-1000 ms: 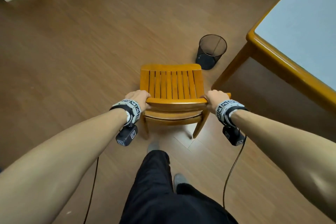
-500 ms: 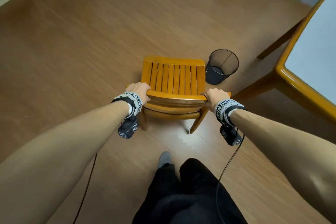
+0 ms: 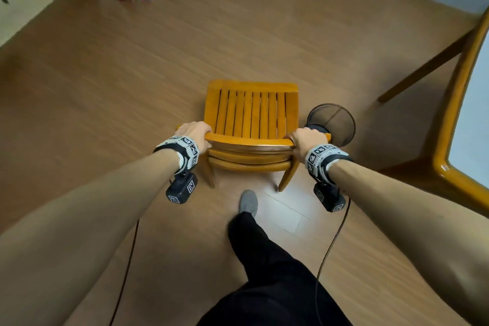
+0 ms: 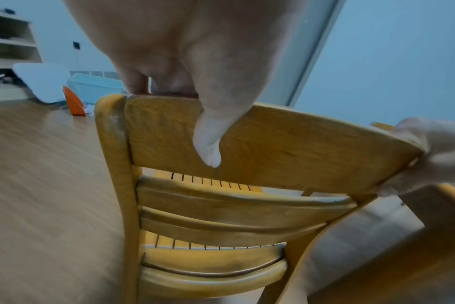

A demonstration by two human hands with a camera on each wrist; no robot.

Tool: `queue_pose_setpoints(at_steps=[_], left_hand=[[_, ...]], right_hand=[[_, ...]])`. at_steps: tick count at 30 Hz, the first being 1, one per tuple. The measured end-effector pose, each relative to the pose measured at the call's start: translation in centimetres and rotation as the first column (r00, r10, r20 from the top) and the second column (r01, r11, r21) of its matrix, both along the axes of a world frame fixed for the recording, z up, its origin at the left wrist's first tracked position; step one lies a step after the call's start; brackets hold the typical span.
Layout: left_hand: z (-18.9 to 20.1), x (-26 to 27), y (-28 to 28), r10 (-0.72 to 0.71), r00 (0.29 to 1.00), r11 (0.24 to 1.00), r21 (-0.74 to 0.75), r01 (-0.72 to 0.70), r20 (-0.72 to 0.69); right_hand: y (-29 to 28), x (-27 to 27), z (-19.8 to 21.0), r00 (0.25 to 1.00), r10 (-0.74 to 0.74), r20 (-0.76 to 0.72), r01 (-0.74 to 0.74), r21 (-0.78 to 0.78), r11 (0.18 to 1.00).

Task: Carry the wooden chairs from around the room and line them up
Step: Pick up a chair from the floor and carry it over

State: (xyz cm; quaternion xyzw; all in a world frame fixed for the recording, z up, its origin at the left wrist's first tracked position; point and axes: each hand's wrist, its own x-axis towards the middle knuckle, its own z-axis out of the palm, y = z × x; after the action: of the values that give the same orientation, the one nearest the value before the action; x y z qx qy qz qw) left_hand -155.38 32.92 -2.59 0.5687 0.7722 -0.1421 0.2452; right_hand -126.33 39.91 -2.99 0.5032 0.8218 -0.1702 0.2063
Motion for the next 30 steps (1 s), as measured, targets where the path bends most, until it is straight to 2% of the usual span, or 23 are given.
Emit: queue_pose_setpoints(at_steps=[11, 19, 24, 30], left_hand=[[0.1, -6.6, 23.6, -0.148, 0.989, 0.989, -0.005, 0.148, 0.0], [-0.6, -10.1, 42.2, -0.268, 0.962, 0.963, 0.037, 0.267, 0.047], [-0.5, -9.7, 53.8, -0.407, 0.911, 0.913, 0.047, 0.405, 0.063], [0.2, -6.1, 66.1, -0.511, 0.858, 0.859, 0.056, 0.508, 0.054]], right_hand=[[18.5, -5.8, -1.1, 0.982, -0.187, 0.003, 0.187, -0.021, 0.982], [32.3, -9.6, -0.9, 0.931, -0.365, 0.023, 0.366, -0.051, 0.929], [40.1, -9.6, -0.2, 0.876, -0.483, 0.001, 0.482, -0.048, 0.875], [49.4, -7.0, 0.4, 0.813, -0.582, 0.008, 0.582, -0.032, 0.813]])
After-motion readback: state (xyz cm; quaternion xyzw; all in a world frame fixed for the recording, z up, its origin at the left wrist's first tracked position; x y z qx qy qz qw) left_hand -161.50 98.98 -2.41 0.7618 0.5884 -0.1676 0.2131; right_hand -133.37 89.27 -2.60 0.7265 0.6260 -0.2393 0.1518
